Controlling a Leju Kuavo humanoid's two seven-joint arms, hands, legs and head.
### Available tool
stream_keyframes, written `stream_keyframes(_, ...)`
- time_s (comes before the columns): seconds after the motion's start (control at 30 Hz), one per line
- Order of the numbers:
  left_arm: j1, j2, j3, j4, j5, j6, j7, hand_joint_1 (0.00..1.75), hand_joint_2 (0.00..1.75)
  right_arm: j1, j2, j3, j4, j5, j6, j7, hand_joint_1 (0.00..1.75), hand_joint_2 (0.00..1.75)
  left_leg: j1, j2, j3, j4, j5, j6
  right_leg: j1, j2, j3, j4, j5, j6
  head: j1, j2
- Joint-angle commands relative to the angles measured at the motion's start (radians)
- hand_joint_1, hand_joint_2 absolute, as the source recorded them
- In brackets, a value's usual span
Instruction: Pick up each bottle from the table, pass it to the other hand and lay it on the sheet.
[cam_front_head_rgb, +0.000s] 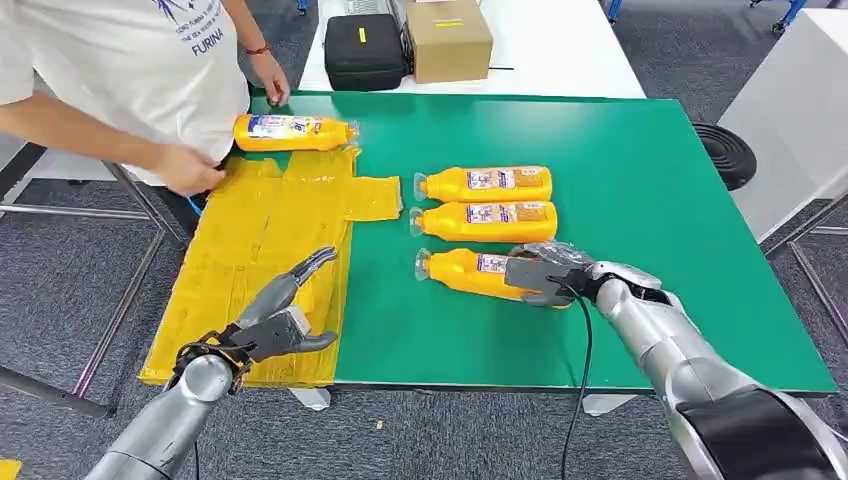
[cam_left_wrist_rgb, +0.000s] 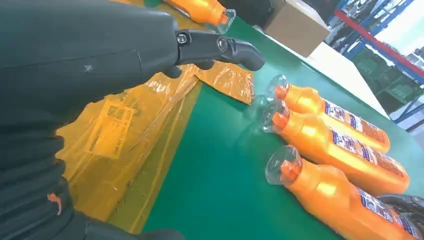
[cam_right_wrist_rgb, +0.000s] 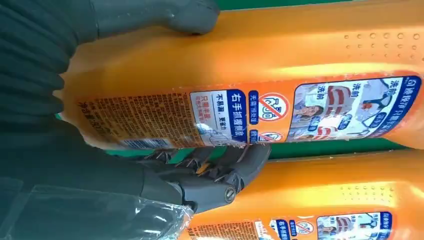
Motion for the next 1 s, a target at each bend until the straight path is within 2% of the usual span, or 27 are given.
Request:
stream_keyframes(0.03, -0.057, -0.01, -0.018, 0.087, 0.002, -0.009, 0.008, 0.0, 1.75, -0.003, -0.007, 0.056, 0.082, 0.0, 0.005, 0.008, 1.52, 1.75, 0.001, -0.002, 0.003, -0.001, -0.001, 0.0, 0.001, -0.003, 0.005, -0.001, -0.001, -0.002, 0.0, 0.0)
stream_keyframes(0.43, -0.058, -0.008, -0.017, 0.091, 0.002, -0.01, 0.008, 0.0, 1.75, 0.0, -0.005, 0.057, 0.082, 0.001, 0.0, 0.009, 1.52, 1.75, 0.001, -0.002, 0.004, -0.001, -0.001, 0.0, 0.001, -0.003, 0.005, -0.001, -0.001, -0.002, 0.0, 0.0)
stream_keyframes(0.47, -0.058, -0.008, -0.019, 0.092, 0.002, -0.01, 0.008, 0.0, 1.75, -0.002, -0.005, 0.06, 0.083, 0.003, 0.0, 0.01, 1.59, 1.75, 0.001, -0.002, 0.004, -0.001, -0.001, 0.0, 0.001, -0.003, 0.005, -0.001, -0.001, -0.002, 0.0, 0.0)
stream_keyframes(0.5, -0.057, -0.006, -0.02, 0.092, 0.004, -0.009, 0.007, 0.0, 1.75, -0.002, -0.002, 0.059, 0.078, 0.0, -0.027, 0.006, 1.73, 1.75, 0.001, -0.001, 0.003, -0.001, 0.0, 0.0, 0.001, -0.002, 0.004, -0.001, -0.001, -0.001, 0.0, 0.0)
stream_keyframes(0.63, -0.022, 0.002, 0.002, 0.059, 0.022, 0.002, 0.003, 0.0, 1.75, 0.014, 0.016, 0.017, 0.015, -0.046, -0.142, -0.049, 1.75, 1.75, 0.001, 0.0, 0.005, -0.001, -0.001, 0.0, 0.001, -0.001, 0.005, -0.002, -0.001, -0.002, 0.0, 0.0)
stream_keyframes(0.7, 0.015, -0.001, 0.041, 0.016, 0.044, 0.019, 0.006, 0.0, 1.75, 0.077, 0.028, -0.05, -0.109, -0.111, -0.238, -0.09, 1.75, 1.75, 0.0, 0.001, 0.003, -0.001, -0.001, 0.0, 0.001, 0.0, 0.004, -0.001, 0.0, -0.002, 0.001, 0.0)
stream_keyframes(0.83, 0.048, -0.031, 0.123, -0.023, 0.147, 0.025, 0.015, 0.0, 1.75, 0.28, 0.047, -0.164, -0.454, -0.174, -0.301, -0.099, 1.75, 1.75, 0.001, 0.002, 0.003, -0.001, -0.002, 0.0, 0.001, 0.001, 0.004, -0.001, -0.001, -0.003, 0.0, 0.0)
stream_keyframes(0.87, 0.058, -0.057, 0.165, -0.034, 0.209, 0.032, 0.027, 0.0, 1.75, 0.34, 0.07, -0.209, -0.542, -0.186, -0.314, -0.097, 1.75, 1.75, 0.001, 0.002, 0.004, -0.001, -0.002, -0.001, 0.002, 0.001, 0.005, -0.002, -0.001, -0.002, 0.0, 0.0)
stream_keyframes(1.0, 0.063, -0.083, 0.197, -0.044, 0.27, 0.045, 0.043, 0.0, 1.75, 0.383, 0.102, -0.258, -0.605, -0.192, -0.337, -0.105, 1.75, 1.75, 0.001, 0.0, 0.001, 0.0, -0.002, 0.0, 0.002, -0.001, 0.003, 0.0, -0.002, -0.002, 0.0, 0.0)
